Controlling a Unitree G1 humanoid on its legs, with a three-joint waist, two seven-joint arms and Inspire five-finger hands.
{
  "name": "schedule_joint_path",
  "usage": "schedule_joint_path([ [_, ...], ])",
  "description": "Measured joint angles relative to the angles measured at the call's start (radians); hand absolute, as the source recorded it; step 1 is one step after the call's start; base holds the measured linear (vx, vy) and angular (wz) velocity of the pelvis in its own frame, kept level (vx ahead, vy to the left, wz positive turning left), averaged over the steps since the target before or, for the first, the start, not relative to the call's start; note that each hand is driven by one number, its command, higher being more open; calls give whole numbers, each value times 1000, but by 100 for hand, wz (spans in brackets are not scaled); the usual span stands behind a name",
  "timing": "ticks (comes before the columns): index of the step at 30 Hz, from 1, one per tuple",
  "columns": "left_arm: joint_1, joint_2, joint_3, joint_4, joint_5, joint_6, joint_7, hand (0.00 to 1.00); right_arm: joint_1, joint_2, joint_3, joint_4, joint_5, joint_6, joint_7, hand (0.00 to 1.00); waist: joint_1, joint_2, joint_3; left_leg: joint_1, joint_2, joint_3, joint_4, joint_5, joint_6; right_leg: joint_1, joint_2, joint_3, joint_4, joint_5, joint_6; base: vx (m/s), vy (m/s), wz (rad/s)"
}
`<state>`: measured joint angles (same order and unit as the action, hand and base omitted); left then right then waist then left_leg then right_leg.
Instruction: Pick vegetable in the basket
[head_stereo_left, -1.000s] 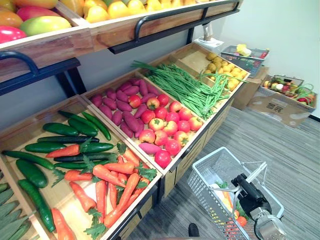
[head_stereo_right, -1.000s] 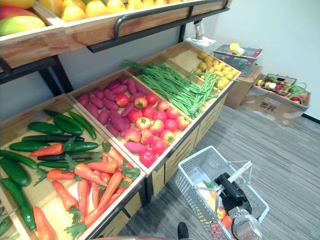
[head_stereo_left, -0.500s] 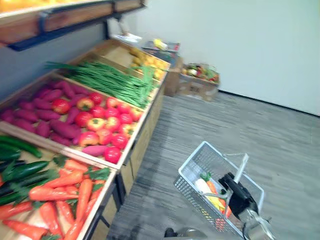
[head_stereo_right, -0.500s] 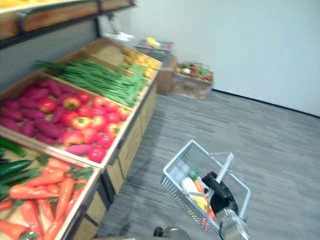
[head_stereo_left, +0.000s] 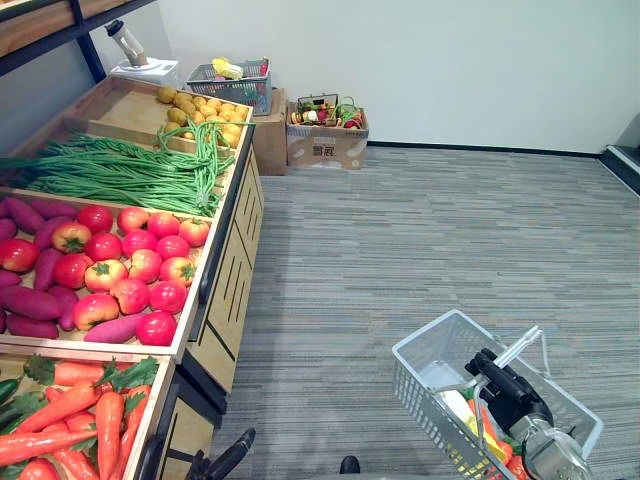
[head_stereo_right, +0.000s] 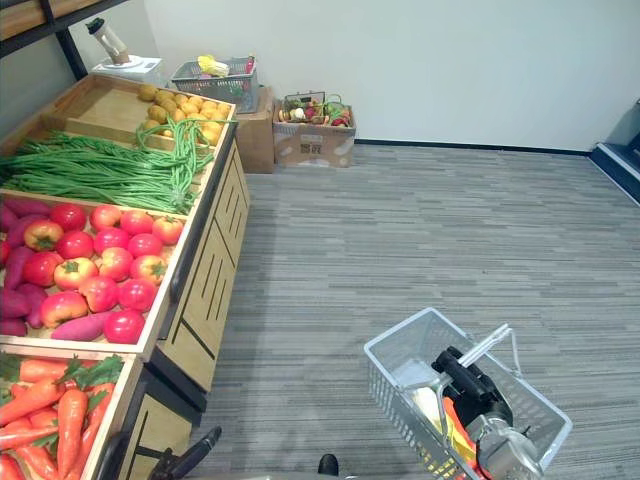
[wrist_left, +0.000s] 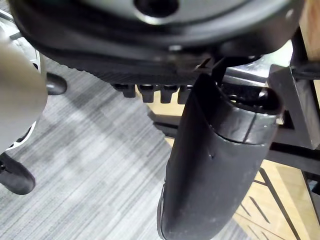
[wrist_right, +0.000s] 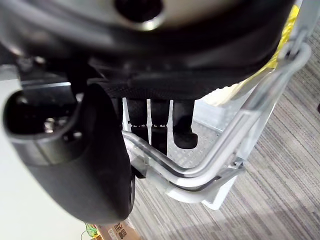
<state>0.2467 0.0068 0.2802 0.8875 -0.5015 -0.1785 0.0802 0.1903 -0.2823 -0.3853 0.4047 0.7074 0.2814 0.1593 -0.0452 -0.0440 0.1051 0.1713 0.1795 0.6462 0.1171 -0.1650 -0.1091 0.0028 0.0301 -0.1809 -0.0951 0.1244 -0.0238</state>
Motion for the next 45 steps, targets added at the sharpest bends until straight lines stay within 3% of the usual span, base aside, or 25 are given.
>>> schedule_joint_path([
  [5,2,0,2,12,3,15,1,100,1,3,-22,-1,1,23,-1,0,-7,18,2,-12,4,-24,16,4,2,-1,-4,-10,3,-1,-1,-27,-15,8],
  [7,4,4,4,21,1,15,1,100,1,21,-22,2,2,27,-4,0,-7,18,7,-37,14,-71,94,-6,14,5,-6,4,5,-5,-6,22,-31,-15],
  [8,9,1,12,23,1,16,1,100,1,37,-17,3,2,29,-7,0,-4,16,13,-83,25,-167,222,-19,54,9,-11,26,21,-9,-14,-4,-41,-57],
  [9,14,-15,24,20,-24,14,4,100,4,47,-9,6,3,29,-7,0,12,17,22,-117,-6,-329,270,-57,55,9,-16,67,45,-17,-11,-19,-19,-82],
  [11,30,-30,19,19,-38,8,5,100,-7,49,15,31,3,27,-9,0,37,51,24,-115,-66,-492,205,-85,47,9,-2,142,52,-21,-11,-32,82,-113],
  [13,42,-50,16,21,-39,4,4,100,1,64,49,41,3,27,-17,0,41,80,29,-122,-79,-556,145,-77,60,-6,22,190,74,-21,-8,-42,120,-101],
  [15,48,-54,13,21,-51,3,1,100,28,112,75,42,4,27,-38,0,38,76,25,-114,-81,-525,125,-87,62,-17,21,208,87,-23,1,-17,77,-57],
  [19,39,-54,4,21,-43,-12,-1,100,90,181,138,14,5,24,-87,0,42,74,26,-80,-93,-485,40,-38,70,-32,3,196,80,-23,4,50,36,-14],
  [24,7,-51,-30,21,-40,-32,-16,100,117,212,173,23,24,2,-99,0,54,87,16,-58,-76,-479,11,-26,51,-21,19,178,56,-18,13,132,-15,3],
  [25,-21,-24,-39,41,-60,-53,-34,100,105,271,130,259,24,-74,-105,0,94,23,-3,-20,-70,-481,-29,-22,42,32,18,106,4,-10,7,40,-7,-3],
  [30,-21,-24,-39,41,-60,-53,-34,100,105,272,129,261,24,-74,-105,0,94,24,-3,-20,-69,-478,-28,-22,42,32,19,106,3,-10,7,0,0,0],
  [35,-30,-21,-27,68,-58,-53,-60,100,66,290,72,368,-21,-118,-98,0,94,26,-4,-19,-64,-478,-29,-22,42,36,17,89,0,-28,6,1,-1,5],
  [42,-35,-11,-27,165,-57,-26,-142,100,-4,258,-37,596,-222,-139,-116,0,97,60,-15,19,-58,-488,-49,-21,38,71,16,48,2,-45,15,70,15,14],
  [45,-36,-5,-33,179,-57,-27,-160,100,-26,241,-37,633,-277,-134,-119,0,98,57,-13,41,-61,-483,-51,-22,37,87,15,47,5,-45,16,61,46,-3],
])
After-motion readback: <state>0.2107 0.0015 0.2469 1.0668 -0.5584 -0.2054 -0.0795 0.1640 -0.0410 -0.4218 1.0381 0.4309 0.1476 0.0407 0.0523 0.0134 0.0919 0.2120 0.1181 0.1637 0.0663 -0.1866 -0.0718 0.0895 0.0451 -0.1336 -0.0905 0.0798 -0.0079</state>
